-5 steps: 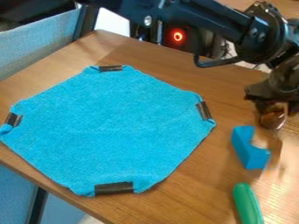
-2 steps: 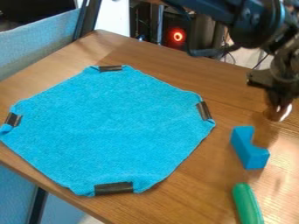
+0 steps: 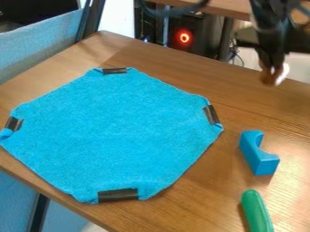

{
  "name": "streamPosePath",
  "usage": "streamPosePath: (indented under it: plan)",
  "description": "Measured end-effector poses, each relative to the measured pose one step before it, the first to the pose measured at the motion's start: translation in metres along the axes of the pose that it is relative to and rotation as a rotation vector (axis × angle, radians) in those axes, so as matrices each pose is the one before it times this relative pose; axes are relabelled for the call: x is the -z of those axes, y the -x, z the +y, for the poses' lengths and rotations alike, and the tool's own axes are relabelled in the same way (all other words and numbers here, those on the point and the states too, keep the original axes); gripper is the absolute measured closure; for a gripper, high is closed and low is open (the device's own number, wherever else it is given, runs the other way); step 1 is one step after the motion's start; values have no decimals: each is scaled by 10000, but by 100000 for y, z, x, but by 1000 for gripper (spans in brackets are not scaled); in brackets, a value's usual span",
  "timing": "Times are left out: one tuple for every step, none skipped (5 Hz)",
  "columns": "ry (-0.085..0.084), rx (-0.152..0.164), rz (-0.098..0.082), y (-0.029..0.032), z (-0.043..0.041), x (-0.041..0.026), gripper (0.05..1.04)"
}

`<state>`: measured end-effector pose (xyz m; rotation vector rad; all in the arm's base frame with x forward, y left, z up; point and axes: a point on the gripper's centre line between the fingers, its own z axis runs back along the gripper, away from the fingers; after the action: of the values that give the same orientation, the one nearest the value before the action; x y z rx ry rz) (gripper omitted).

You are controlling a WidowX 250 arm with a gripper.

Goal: Put the brown figure on the left edge of the cloth

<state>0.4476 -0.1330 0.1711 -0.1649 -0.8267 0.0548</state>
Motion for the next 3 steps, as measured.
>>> streamPosePath:
  plan:
    - [-145,-356,283,242,3975,-1945,1031]
    - [-106,-57,282,1207,4089,-1618,1031]
    - [-125,58,-34,1349,4611,-2753,1031]
